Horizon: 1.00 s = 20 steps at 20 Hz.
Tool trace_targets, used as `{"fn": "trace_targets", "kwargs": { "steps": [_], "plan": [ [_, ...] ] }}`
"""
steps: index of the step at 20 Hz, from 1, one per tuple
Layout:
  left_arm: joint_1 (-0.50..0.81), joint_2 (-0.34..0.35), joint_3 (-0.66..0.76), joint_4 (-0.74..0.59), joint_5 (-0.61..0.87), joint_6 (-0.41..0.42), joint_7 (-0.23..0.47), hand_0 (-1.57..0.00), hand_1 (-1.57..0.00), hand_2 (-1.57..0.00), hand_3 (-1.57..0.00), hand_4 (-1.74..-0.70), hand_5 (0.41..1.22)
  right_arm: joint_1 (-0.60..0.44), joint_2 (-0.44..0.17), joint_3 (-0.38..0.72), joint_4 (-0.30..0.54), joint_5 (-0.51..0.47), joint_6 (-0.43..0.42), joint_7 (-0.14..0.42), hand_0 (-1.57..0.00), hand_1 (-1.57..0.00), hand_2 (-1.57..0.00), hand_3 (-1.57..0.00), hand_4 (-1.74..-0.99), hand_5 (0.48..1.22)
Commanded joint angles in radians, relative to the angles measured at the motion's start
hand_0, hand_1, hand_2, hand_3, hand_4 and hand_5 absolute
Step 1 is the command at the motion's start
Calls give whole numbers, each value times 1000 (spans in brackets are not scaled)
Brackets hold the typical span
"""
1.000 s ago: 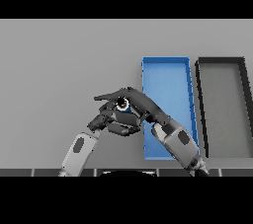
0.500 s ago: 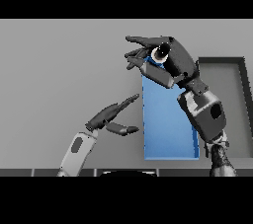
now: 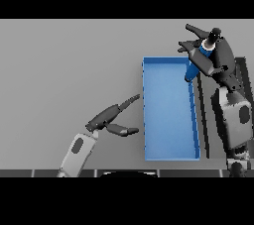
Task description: Pick up the blue pipe and place it into the blue bin.
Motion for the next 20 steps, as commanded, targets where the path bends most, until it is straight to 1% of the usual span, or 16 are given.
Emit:
{"fn": "trace_targets", "kwargs": {
  "steps": [1, 3, 4, 6, 7, 9, 10, 11, 12, 13, 14, 15, 17, 18, 19, 20],
  "plan": [
    [4, 2, -3, -3, 1, -3, -9, 1, 1, 1, 1, -865, 419, 53, -6, 5, -28, -6, 1, 0, -1571, -1571, -1571, -1571, -1741, 1221],
    [16, 7, -1, -8, 11, -8, -23, 1, 1, 1, 1, -870, 421, 159, -28, 28, -69, -10, -38, 0, -1571, -1571, -1571, -1571, -1741, 1221],
    [9, 0, 2, -5, 22, -11, -3, 1, 1, 1, 1, -875, 422, 209, -36, 34, -85, -17, -47, 0, -1571, -1571, -1571, -1571, -1741, 1221],
    [26, 7, 1, -24, 23, -8, -21, 1, 1, 1, 1, -878, 423, 318, -41, 51, -125, -23, -100, 0, -1571, -1571, -1571, -1571, -1741, 1221],
    [32, -1, -8, -30, 25, -9, -3, 1, 1, 1, 1, -879, 425, 369, -52, 70, -146, -25, -136, 0, -1571, -1571, -1571, -1571, -1741, 1221],
    [35, 0, -7, -24, 19, -4, 10, 1, 1, 1, 1, -880, 428, 436, -98, 114, -159, -30, -210, 0, -1571, -1571, -1571, -1571, -1741, 1221],
    [45, 5, -10, -36, 23, -8, -1, 1, 1, 1, 1, -882, 427, 466, -125, 149, -171, -40, -262, 0, -1571, -1571, -1571, -1571, -1741, 1221],
    [53, 11, -11, -41, 21, -8, -9, 1, 1, 1, 1, -884, 425, 498, -168, 183, -169, -44, -314, 0, -1571, -1571, -1571, -1571, -1741, 1221],
    [42, 1, -14, -33, 20, -7, 8, 1, 1, 1, 1, -887, 423, 514, -192, 217, -168, -50, -360, 0, -1571, -1571, -1571, -1508, -1741, 1221],
    [40, 4, -12, -42, 20, -4, 7, 1, 1, 1, 1, -888, 422, 522, -217, 257, -163, -70, -410, 0, -1571, -1571, -1571, -1521, -1741, 1221],
    [41, 5, -13, -38, 19, -6, 12, 1, 1, 1, 1, -887, 420, 519, -241, 305, -154, -81, -454, 0, -1571, -1571, -1571, -1255, -1741, 1221],
    [43, 10, -14, -42, 18, -8, 0, 1, 1, 1, 1, -886, 420, 512, -290, 348, -133, -101, -495, 0, -1571, -1571, -1571, -1127, -1741, 1221],
    [50, 6, -21, -48, 13, -5, 1, 1, 1, 1, 1, -883, 421, 502, -360, 457, -115, -140, -582, 0, -1571, -1571, -1571, -908, -1741, 1221],
    [44, -2, -23, -49, 13, -3, 18, 1, 1, 1, 1, -883, 421, 484, -387, 496, -85, -173, -616, 0, -1571, -1548, -1571, -847, -1741, 1221],
    [41, -3, -23, -47, 13, -3, 21, 1, 1, 1, 1, -882, 421, 478, -396, 515, -76, -185, -620, 1, -1465, -1336, -1339, -788, -1678, 1221],
    [40, -1, -21, -45, 13, -3, 22, 1, 1, 1, 1, -881, 422, 470, -419, 541, -70, -212, -633, 0, -1172, -1069, -1071, -630, -1592, 1221]
  ]
}}
